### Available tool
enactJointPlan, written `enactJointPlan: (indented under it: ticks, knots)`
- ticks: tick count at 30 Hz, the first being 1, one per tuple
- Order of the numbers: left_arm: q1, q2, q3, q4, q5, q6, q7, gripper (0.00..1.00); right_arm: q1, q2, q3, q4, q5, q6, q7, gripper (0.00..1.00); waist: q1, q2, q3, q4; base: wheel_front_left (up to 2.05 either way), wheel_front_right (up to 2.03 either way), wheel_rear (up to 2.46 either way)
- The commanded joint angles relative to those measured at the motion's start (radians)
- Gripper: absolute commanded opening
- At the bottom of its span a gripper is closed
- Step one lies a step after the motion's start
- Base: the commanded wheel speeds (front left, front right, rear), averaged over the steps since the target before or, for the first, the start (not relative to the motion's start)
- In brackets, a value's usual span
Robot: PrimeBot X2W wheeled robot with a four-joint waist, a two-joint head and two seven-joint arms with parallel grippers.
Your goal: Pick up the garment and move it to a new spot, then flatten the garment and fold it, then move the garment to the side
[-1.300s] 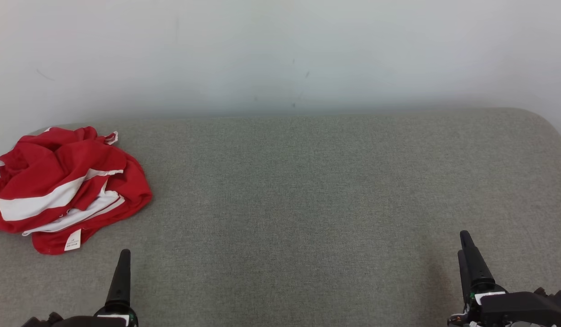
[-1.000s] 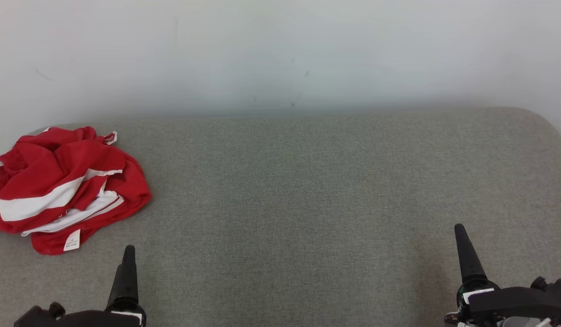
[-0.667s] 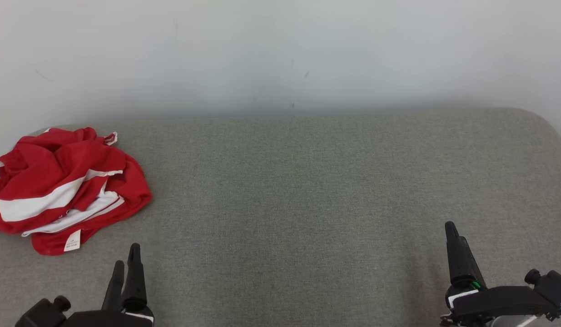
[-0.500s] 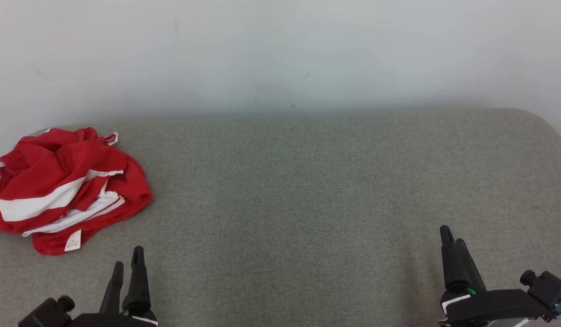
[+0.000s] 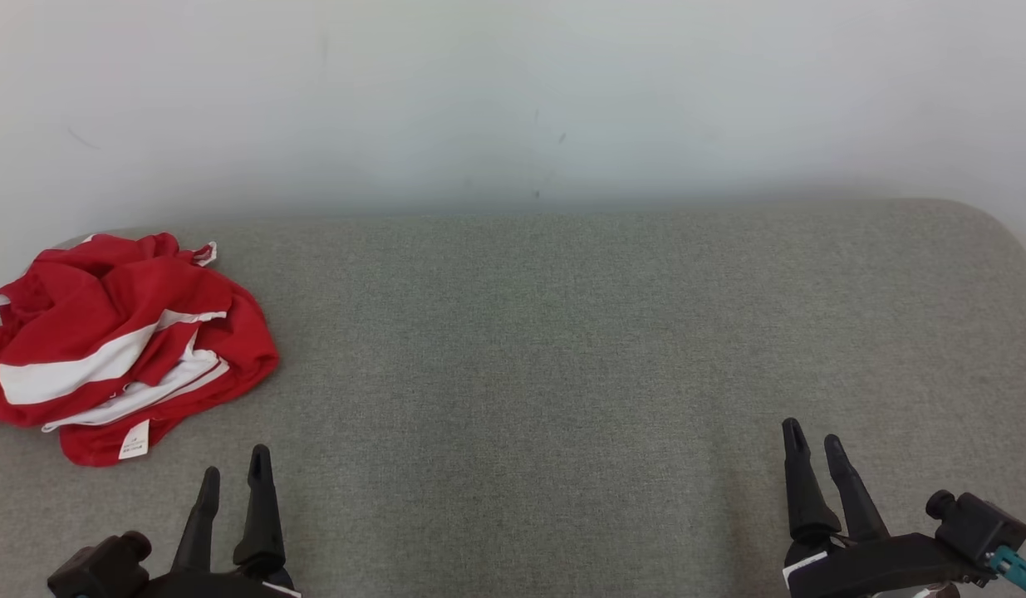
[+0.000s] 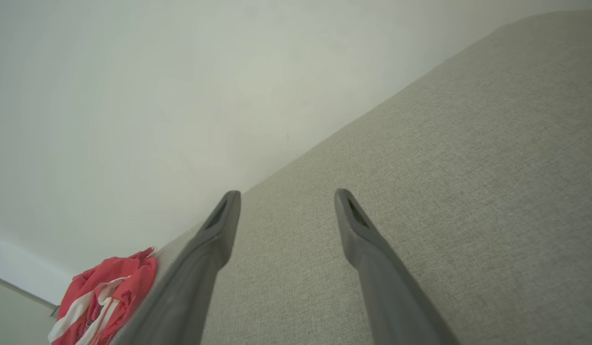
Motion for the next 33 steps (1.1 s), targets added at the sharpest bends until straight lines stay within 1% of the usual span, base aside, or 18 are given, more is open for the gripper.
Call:
enactJointPlan:
  ticks: [1,11,27,33]
  knots:
    - [0.004,0.01,-0.005,-0.017,0.038,0.006,-0.011,1.0,-0.003,-0.008,0.006,-0.009,-0.038,-0.001,-0.011,1.0,0.0,0.0,0.0,0.001,0.0,0.0,0.0]
    - [0.01,0.017,-0.02,-0.031,0.143,0.015,-0.037,1.0,0.001,-0.007,0.023,-0.015,-0.151,-0.001,-0.036,1.0,0.0,0.0,-0.001,0.001,0.0,0.0,0.0]
    - [0.022,0.024,-0.032,-0.07,0.298,0.014,-0.076,1.0,0.01,-0.006,0.035,-0.035,-0.321,-0.001,-0.076,1.0,0.0,0.0,-0.006,0.004,0.0,0.0,0.0]
    - [0.034,0.022,-0.025,-0.081,0.351,0.01,-0.092,1.0,0.014,-0.007,0.024,-0.045,-0.387,-0.001,-0.093,1.0,0.0,0.0,-0.008,0.003,0.0,0.0,0.0]
